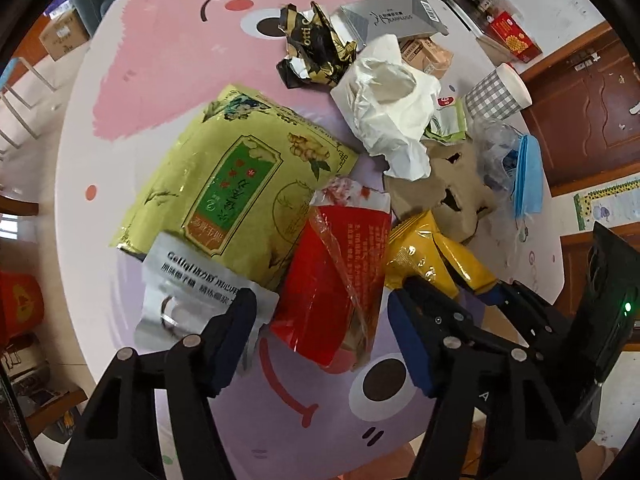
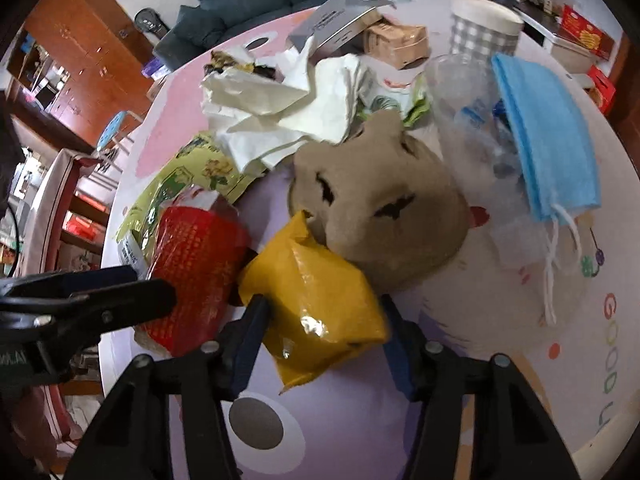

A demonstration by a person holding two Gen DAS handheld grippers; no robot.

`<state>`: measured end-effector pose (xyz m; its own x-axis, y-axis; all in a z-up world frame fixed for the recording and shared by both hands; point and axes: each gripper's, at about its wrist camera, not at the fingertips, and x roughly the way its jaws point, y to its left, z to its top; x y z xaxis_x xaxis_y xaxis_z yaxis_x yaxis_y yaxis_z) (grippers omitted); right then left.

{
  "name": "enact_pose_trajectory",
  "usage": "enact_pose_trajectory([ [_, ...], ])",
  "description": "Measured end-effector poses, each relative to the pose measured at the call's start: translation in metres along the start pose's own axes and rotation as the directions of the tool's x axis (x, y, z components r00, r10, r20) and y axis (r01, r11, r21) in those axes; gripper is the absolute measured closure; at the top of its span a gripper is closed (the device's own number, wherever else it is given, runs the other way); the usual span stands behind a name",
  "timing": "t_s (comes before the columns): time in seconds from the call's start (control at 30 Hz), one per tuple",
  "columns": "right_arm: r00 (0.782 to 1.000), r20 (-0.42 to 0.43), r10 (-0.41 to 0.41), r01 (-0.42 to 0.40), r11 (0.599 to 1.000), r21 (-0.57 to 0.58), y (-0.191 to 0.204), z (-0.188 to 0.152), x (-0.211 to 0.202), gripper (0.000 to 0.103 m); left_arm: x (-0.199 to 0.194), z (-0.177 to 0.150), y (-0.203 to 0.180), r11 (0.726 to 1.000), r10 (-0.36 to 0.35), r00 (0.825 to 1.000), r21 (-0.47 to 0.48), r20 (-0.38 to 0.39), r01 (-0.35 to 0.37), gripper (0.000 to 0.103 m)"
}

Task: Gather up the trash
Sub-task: 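Grasp the red snack bag with the left tool while the right tool grasps the yellow bag, then lift both held bags off the table and carry them over the trash bin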

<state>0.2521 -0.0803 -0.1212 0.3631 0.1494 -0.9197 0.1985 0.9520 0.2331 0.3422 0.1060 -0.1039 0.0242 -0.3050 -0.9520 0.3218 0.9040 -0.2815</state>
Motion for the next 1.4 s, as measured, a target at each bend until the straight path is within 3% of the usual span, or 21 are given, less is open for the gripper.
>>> enact_pose_trajectory([
  [0.07, 0.999, -0.011, 0.04, -0.04, 0.999, -0.007, 0.0, 0.001, 0.0, 0.074, 0.002, 0.002, 0.001, 1.0, -0.001, 1.0, 0.006, -0.007, 0.001, 0.037],
  [0.17, 0.997, -0.019, 0.069, -0.069, 0.997, -0.019, 0.0, -0.001, -0.006, 0.088, 0.005, 0.007, 0.0, 1.0, -0.009, 1.0, 0.012, -0.025, 0.009, 0.045],
  [0.3, 0.995, -0.02, 0.096, -0.097, 0.995, -0.01, -0.006, -0.011, -0.021, 0.097, 0.005, 0.009, -0.002, 0.999, -0.044, 0.997, 0.021, -0.056, 0.046, 0.051],
  [0.67, 0.992, -0.015, 0.125, -0.123, 0.987, 0.099, -0.036, -0.054, -0.065, 0.099, 0.026, 0.008, -0.03, 0.993, -0.028, 0.99, 0.112, -0.141, 0.044, 0.055],
  [0.83, 0.993, -0.004, 0.115, -0.114, 0.984, 0.141, -0.045, -0.067, -0.074, 0.099, 0.037, 0.003, -0.045, 0.983, 0.064, 0.989, 0.18, -0.132, -0.04, 0.055],
  [1.0, 0.994, 0.02, 0.108, -0.109, 0.981, 0.158, -0.05, -0.071, -0.085, 0.099, 0.05, 0.005, -0.047, 0.986, 0.095, 0.985, 0.153, -0.147, -0.072, 0.053],
  [1.4, 0.994, 0.032, 0.107, -0.11, 0.987, 0.12, -0.042, -0.084, -0.103, 0.099, 0.044, -0.031, -0.072, 0.971, 0.148, 0.988, 0.193, -0.038, -0.139, 0.057],
])
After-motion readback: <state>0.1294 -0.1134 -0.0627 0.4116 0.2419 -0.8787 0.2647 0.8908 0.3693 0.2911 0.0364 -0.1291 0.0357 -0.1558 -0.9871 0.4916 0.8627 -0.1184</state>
